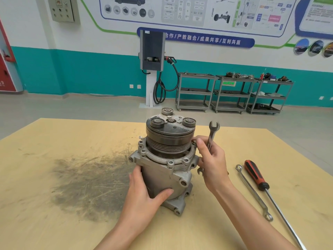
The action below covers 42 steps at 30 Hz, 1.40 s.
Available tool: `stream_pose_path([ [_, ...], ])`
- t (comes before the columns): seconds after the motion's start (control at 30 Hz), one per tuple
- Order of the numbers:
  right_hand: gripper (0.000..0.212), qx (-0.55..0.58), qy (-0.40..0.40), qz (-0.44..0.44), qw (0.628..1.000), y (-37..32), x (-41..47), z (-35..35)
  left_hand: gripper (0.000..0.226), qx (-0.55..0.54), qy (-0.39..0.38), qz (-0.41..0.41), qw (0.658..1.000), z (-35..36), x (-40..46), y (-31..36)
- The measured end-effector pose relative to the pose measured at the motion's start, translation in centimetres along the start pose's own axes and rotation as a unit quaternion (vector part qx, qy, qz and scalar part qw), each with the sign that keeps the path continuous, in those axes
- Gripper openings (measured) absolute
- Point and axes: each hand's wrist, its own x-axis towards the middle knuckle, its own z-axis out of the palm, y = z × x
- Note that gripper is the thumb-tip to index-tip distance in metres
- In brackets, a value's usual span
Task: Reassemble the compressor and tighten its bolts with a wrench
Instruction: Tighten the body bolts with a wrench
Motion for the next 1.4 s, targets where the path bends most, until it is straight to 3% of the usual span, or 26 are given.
stream_pose_path([
  [0.23,0.008,-0.019,0.043,-0.030,0.998,0.2,0.0,0.6,0.100,0.000,-0.001,-0.001,1.000,0.1,0.0,0.0],
  [0.57,0.010,-0.037,0.035,-0.033,0.998,-0.2,0.1,0.6,0.098,-0.001,0.003,0.010,1.000,0.1,0.0,0.0],
  [0.7,0.022,-0.035,0.052,0.001,0.998,-0.7,0.3,0.3,0.094,-0.007,0.005,0.010,1.000,0.0,0.0,-0.1],
  [0.87,0.056,-0.033,0.125,0.034,0.991,-3.5,3.7,-2.4,0.093,-0.020,-0.007,0.006,1.000,-0.2,-0.1,-0.2],
  [0.97,0.068,-0.097,0.113,0.054,0.987,-4.4,5.9,-3.5,0.111,0.014,0.006,-0.012,1.000,0.0,-0.1,-0.5],
  [1.07,0.065,-0.036,0.102,0.068,0.992,-4.3,6.9,-3.4,0.127,0.029,0.007,-0.028,0.999,0.0,0.1,-0.7],
  [1.17,0.058,0.057,0.049,0.109,0.991,-3.8,7.1,-2.9,0.131,0.041,0.013,-0.037,0.998,0.1,0.3,-0.8],
  [1.4,0.053,0.072,-0.008,0.174,0.982,-2.9,7.2,-1.7,0.135,0.047,0.026,-0.040,0.998,0.2,0.4,-0.7],
])
